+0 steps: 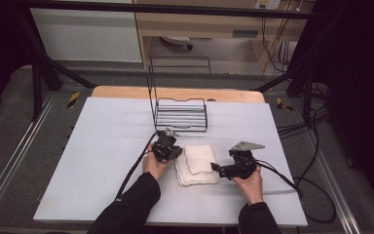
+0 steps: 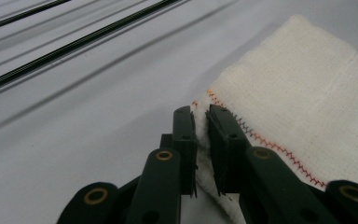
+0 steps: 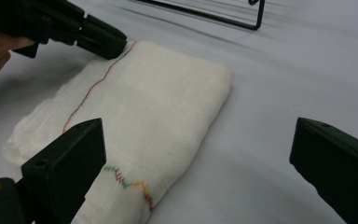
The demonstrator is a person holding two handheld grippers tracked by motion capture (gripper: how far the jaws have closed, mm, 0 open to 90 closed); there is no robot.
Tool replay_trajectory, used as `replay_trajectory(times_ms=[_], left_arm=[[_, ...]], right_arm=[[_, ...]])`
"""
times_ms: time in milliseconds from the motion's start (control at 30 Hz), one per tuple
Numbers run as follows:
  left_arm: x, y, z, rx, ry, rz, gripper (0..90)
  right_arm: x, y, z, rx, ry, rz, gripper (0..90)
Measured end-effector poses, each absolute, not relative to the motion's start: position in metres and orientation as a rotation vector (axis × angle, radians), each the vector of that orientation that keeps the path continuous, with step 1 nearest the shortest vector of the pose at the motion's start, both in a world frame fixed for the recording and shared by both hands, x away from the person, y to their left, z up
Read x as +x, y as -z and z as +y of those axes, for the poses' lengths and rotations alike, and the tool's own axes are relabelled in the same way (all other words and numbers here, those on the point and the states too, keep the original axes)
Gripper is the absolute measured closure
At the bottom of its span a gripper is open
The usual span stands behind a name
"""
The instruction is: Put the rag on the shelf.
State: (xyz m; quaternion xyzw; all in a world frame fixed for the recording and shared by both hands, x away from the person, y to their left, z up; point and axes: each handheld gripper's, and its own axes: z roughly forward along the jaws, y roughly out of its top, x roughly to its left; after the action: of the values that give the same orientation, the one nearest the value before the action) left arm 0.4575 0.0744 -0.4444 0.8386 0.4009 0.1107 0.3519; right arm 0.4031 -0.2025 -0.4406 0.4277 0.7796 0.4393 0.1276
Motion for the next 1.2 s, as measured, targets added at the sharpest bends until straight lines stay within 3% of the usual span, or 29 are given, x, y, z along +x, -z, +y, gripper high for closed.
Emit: replay_trajectory(times_ms=[500,867,1200], left_arm=[[0.457,0.447,0.077,2.159,-0.29,1.01,81.4],[0.457,0.447,0.077,2.166,-0.3,0.996,81.4],[0.457,0.447,0.077,2.167,-0.296,0.99,81.5]], right_arm=[[0.447,0.442,-0.186,1.278,-1.233,2.263,23.7],[0.463,0.449,-0.179,1.336,-1.233,2.283,52.3],[0.465,0.456,-0.176,1.355,-1.23,2.333,65.7]])
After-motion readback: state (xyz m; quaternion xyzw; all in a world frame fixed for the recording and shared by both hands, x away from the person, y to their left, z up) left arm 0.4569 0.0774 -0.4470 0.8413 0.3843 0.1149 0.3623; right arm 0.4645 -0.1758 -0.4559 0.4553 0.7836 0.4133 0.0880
